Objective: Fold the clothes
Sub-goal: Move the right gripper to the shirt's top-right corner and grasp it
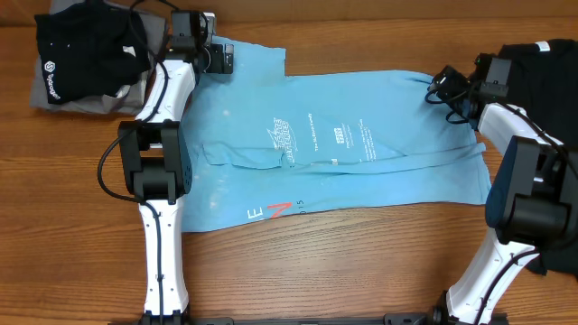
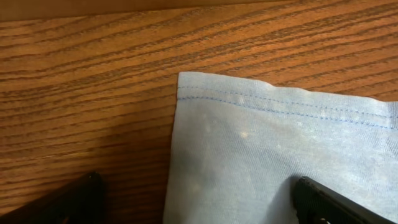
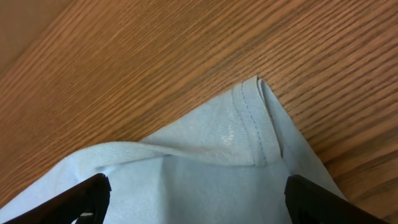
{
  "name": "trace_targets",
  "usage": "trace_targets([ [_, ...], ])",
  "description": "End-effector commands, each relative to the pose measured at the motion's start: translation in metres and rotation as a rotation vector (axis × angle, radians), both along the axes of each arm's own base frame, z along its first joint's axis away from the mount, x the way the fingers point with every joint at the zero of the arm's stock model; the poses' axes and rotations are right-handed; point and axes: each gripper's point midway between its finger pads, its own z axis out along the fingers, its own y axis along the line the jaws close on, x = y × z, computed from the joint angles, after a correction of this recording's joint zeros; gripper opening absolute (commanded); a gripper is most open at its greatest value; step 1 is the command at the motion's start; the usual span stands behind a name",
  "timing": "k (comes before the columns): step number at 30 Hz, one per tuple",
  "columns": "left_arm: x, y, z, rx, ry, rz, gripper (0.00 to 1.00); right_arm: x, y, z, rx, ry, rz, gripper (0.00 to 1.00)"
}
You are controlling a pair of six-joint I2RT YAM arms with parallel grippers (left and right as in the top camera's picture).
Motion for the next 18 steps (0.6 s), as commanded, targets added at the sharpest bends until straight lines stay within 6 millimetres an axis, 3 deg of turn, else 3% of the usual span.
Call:
trace_targets([
  [1, -0.015, 0.009, -0.047, -0.023, 0.098, 0.036, 1.00, 0.007, -0.007, -0.006, -0.011, -0.002, -0.018, 0.93],
  [18, -0.016, 0.009, -0.048, -0.023, 0.106, 0.036, 1.00, 0.011, -0.018, -0.002, -0.057, -0.025, -0.059, 0.78],
])
